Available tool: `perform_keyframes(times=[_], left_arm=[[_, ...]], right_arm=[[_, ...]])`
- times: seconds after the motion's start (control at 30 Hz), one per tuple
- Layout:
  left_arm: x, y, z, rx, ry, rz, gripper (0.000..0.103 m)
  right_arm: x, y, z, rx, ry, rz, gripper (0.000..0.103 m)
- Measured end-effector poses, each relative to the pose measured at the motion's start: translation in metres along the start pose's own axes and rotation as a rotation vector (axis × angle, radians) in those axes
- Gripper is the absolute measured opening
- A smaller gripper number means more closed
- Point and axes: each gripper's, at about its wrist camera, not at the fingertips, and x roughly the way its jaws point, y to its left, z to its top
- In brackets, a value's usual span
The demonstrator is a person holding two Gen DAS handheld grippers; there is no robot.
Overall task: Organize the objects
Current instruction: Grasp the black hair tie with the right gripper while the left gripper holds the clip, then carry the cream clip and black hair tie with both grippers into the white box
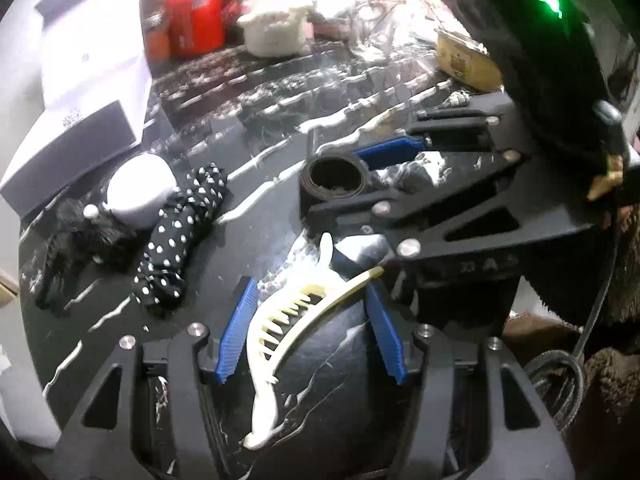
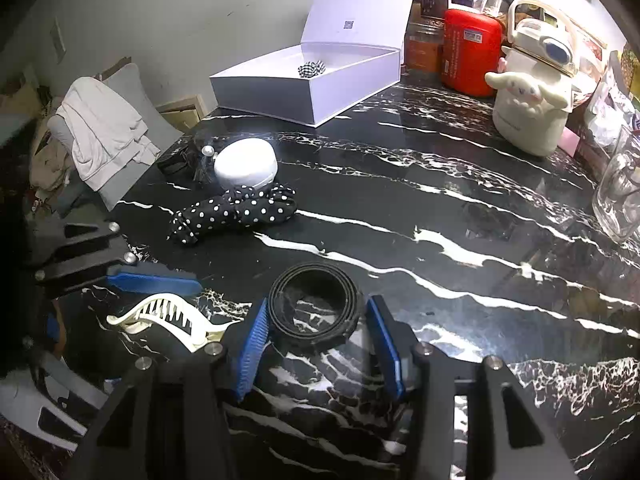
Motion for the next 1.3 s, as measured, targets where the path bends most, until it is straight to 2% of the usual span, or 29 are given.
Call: perform_keyframes(times=[0.07,0.2,0.3,0.4,0.7,1.0,1.3], left_arm=[[0.001,0.0,0.0,0.0,0.001,0.005,0.051],[0.001,0.004,0.002,-0.017,0.015,0.032,0.027],[0.0,0.012,0.003,-0.071,0.036,0.019,0.025],[0.0,0.012,0.004,-0.073,0.046,0.035,0.02],[-0.002,0.015,0.005,-0.116,0.067,0.015,0.02],[-0.021,0.012,0.005,-0.131,0.021,0.028,0.02],[-0.049,0.01,-0.001,-0.156,-0.018,0.078,0.02]], right_arm=[[0.0,-0.001,0.0,-0.003,-0.002,-0.001,0.05],[0.0,-0.001,0.0,-0.005,0.002,-0.005,0.045],[-0.001,-0.002,-0.001,0.002,0.004,-0.013,0.045],[-0.002,-0.004,-0.001,0.007,0.01,-0.021,0.044],[-0.011,-0.004,0.0,0.012,0.006,-0.046,0.044],[-0.033,0.006,-0.005,-0.006,-0.021,-0.069,0.044],[-0.059,0.03,-0.012,-0.045,-0.058,-0.083,0.044]])
